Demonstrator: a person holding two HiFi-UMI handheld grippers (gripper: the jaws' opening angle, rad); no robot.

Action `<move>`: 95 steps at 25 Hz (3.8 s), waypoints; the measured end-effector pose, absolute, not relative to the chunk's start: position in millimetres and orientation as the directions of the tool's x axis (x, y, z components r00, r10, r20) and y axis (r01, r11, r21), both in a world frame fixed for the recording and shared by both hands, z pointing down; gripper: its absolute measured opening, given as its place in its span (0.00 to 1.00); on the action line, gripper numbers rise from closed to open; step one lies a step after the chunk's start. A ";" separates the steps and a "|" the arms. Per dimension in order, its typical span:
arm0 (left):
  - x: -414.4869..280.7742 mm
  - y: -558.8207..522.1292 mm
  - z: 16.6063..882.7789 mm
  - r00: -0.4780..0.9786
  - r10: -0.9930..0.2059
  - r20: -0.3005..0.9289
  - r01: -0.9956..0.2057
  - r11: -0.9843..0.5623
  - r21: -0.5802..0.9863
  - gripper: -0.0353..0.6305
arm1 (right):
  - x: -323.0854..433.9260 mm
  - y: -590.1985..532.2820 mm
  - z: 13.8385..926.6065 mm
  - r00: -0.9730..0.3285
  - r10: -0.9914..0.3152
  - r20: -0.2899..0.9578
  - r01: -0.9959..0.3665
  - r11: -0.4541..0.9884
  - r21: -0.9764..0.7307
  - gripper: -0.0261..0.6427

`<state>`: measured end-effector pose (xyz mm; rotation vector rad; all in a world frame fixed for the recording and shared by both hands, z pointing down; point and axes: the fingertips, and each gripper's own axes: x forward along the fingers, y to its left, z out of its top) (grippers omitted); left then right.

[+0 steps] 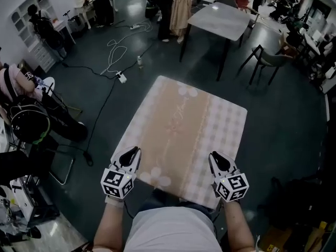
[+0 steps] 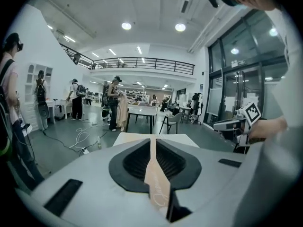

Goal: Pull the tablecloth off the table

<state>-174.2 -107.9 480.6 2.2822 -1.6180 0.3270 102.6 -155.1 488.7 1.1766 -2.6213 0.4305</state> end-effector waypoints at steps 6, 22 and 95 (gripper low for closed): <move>-180.4 -168.6 514.0 0.411 -0.790 0.454 -0.910 -0.381 0.162 0.24 | 128.2 -186.9 525.3 -0.529 -0.719 0.451 -0.835 0.535 -0.128 0.08; -171.3 -269.3 672.5 0.481 -0.523 0.704 -0.829 -0.532 0.171 0.36 | 174.2 -225.5 676.4 -0.264 -0.549 0.793 -0.916 0.401 -0.027 0.33; -187.9 -74.3 794.9 0.116 0.165 0.979 -0.715 -0.670 0.198 0.07 | 129.6 -4.9 769.3 -0.402 0.203 0.893 -0.636 0.639 -0.432 0.10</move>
